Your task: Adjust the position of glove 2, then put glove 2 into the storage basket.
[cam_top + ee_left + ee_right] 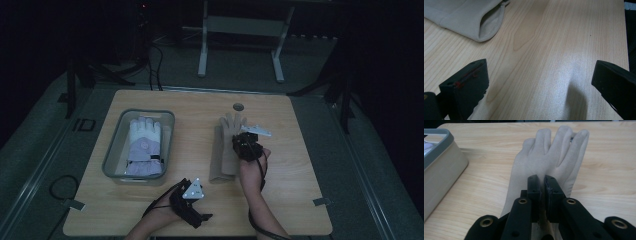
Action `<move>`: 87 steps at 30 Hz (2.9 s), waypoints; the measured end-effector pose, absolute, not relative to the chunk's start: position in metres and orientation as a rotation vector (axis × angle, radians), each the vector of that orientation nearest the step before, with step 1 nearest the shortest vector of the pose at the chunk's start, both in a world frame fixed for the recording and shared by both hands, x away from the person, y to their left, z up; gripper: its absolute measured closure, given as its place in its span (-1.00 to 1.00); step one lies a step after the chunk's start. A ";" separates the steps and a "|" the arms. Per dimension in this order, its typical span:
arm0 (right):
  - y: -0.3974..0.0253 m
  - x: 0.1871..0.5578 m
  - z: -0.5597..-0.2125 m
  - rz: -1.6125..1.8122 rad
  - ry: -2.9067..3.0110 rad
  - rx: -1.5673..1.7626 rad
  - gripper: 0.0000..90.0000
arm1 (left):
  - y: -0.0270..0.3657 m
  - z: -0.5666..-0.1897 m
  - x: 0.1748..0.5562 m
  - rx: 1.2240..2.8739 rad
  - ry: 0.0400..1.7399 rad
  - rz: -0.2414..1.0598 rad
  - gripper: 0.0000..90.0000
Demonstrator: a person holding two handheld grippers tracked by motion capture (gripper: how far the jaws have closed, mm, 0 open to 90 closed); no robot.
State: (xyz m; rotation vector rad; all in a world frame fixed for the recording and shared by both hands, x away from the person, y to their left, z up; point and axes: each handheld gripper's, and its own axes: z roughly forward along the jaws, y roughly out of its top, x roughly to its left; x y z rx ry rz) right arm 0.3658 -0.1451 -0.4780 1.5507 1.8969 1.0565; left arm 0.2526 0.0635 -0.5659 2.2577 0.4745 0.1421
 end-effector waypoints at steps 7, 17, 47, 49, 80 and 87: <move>-0.124 0.363 -0.493 1.040 1.889 1.586 0.86 | 0.064 -0.565 0.253 2.256 0.471 0.143 -0.97; -0.117 0.369 -0.522 0.995 1.908 1.645 0.84 | 0.064 -0.566 0.252 2.259 0.468 0.141 -0.97; -0.148 0.369 -0.512 1.090 2.218 1.401 -0.73 | 0.066 -0.555 0.255 2.174 0.563 0.227 -0.88; -0.157 0.368 -0.515 1.148 2.294 1.353 -0.70 | 0.064 -0.555 0.255 2.186 0.566 0.220 -0.88; -0.199 0.386 -0.507 1.195 2.406 1.238 -0.59 | 0.036 -0.545 0.288 2.240 0.458 0.318 -0.67; -0.195 0.412 -0.505 1.188 2.398 1.298 -0.56 | 0.022 -0.544 0.300 2.283 0.406 0.338 -0.65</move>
